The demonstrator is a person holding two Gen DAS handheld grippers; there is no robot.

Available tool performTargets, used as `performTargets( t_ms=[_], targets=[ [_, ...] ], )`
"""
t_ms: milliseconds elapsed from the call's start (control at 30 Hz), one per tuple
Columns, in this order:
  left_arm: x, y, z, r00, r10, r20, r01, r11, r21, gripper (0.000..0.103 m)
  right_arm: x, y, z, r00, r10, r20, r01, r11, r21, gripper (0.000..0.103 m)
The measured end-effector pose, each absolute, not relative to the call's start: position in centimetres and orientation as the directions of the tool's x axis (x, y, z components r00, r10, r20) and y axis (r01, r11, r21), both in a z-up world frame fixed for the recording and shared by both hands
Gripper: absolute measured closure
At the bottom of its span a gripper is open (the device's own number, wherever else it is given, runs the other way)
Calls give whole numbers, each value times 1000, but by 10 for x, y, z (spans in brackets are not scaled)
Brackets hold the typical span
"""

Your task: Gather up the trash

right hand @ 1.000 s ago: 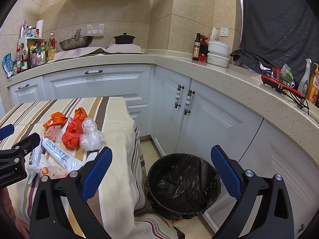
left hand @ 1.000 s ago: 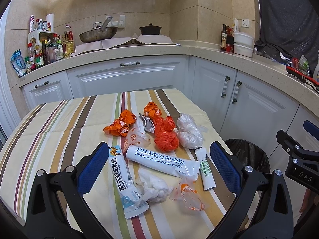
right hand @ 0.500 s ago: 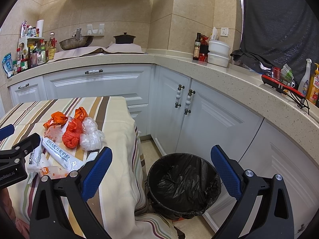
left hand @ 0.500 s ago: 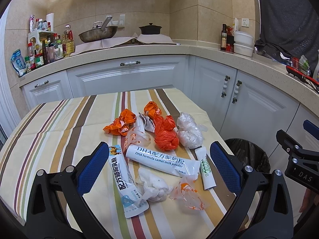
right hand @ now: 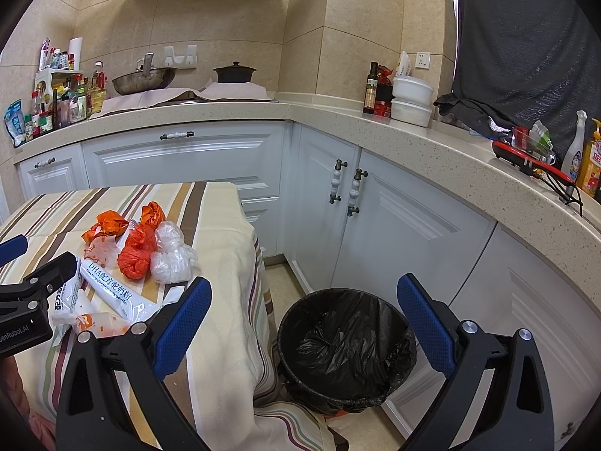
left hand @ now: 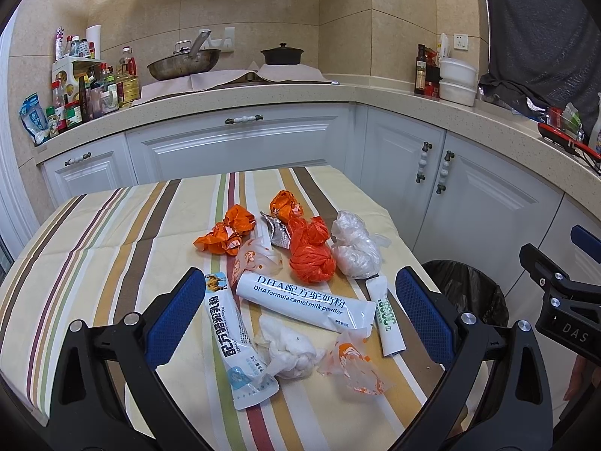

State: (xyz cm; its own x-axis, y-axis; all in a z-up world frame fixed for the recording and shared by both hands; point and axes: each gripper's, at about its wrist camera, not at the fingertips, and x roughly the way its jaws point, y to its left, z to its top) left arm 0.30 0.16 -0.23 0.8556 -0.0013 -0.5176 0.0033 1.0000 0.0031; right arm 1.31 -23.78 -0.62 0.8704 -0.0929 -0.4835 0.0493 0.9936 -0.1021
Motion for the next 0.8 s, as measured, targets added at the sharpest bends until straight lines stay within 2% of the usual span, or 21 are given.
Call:
performTargets(
  t_ms=[800],
  targets=[
    [2, 9, -17, 851, 10, -525, -3, 1000, 15, 4, 11, -235, -12, 865, -71, -496, 27, 995, -95, 7]
  ],
)
